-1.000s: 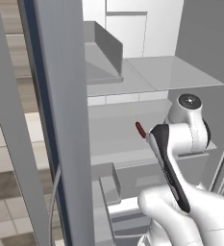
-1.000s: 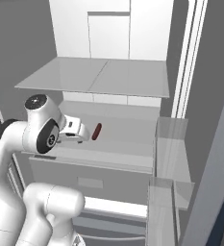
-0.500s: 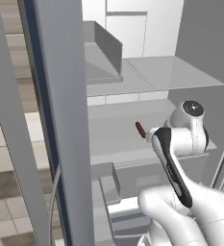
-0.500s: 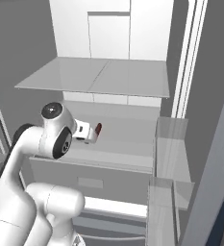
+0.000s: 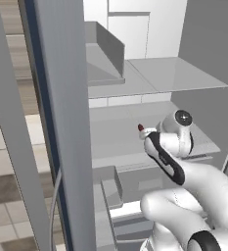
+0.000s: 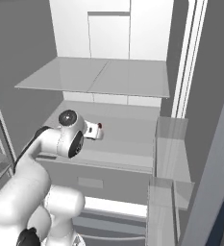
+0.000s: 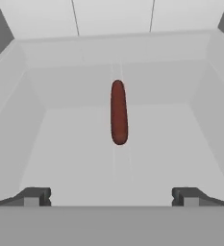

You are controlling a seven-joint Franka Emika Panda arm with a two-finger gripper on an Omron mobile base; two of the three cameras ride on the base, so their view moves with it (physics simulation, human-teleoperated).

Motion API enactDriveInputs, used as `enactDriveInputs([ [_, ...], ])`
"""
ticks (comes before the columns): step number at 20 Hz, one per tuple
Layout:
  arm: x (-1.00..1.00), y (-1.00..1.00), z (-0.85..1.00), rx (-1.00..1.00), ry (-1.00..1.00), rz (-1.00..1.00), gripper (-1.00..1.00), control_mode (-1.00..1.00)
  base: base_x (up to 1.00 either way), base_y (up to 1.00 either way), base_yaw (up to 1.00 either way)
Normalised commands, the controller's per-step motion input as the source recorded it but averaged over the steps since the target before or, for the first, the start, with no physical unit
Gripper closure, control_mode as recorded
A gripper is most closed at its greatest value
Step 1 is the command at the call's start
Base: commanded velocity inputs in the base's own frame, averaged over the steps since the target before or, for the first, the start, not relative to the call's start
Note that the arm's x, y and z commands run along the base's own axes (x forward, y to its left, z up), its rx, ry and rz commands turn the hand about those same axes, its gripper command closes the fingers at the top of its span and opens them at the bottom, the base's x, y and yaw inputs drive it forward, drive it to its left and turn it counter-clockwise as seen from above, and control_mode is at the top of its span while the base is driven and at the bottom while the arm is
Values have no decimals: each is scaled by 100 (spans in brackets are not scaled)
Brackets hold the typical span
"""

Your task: Move the hot dog bun to the plate on the dining table and place the condiment next to that plate. Then navigate to the fridge and take the sausage and place it on the plate as well.

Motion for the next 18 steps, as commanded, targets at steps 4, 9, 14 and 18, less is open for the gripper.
enactDriveInputs([
  [4, 67, 0, -10, 0, 11, 0, -100, -100, 0, 0, 0],
  [9, 59, -4, -27, 0, 12, 0, -100, -100, 0, 0, 0],
  [14, 36, 0, -44, 0, 2, 0, -100, -100, 0, 0, 0],
  [18, 33, 0, -39, 0, 0, 0, -100, -100, 0, 0, 0],
])
